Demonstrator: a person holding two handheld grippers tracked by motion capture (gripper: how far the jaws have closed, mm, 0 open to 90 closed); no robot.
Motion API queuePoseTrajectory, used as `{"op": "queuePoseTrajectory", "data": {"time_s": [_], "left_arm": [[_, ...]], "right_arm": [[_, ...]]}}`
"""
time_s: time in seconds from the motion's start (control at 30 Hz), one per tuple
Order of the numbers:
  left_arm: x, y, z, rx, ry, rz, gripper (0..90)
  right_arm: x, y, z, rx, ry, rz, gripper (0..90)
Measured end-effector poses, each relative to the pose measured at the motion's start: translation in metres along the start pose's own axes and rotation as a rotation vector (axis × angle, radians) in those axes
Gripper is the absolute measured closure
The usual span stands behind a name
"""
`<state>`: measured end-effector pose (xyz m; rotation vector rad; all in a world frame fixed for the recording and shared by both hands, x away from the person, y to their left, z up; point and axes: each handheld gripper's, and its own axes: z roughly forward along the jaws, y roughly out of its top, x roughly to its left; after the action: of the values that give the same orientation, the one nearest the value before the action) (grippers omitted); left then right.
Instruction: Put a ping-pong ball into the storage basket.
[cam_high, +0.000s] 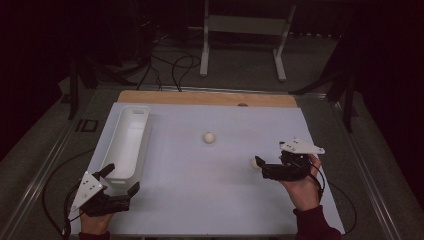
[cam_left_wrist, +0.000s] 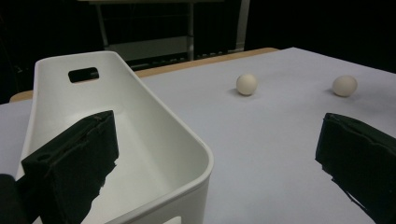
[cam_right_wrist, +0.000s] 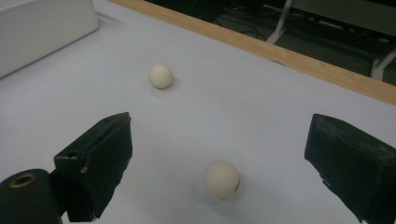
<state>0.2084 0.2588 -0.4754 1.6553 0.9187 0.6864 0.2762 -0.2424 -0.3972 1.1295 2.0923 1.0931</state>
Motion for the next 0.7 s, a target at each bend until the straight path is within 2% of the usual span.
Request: {"op": "queuePoseTrajectory", "data": {"time_s": [0.4, 0.7], "left_arm": [[0.0000, 0.0000, 0.0000, 0.002, 0.000, 0.001, 0.0], [0.0000, 0.0000, 0.0002, 0.004, -0.001, 0.001, 0.0]], "right_arm": [[-0.0017, 0.0037, 0.0042, 0.017, 0.003, -0.008, 7.1], [-0.0039, 0.0069, 0.0094, 0.044, -0.004, -0.032, 7.1]]}}
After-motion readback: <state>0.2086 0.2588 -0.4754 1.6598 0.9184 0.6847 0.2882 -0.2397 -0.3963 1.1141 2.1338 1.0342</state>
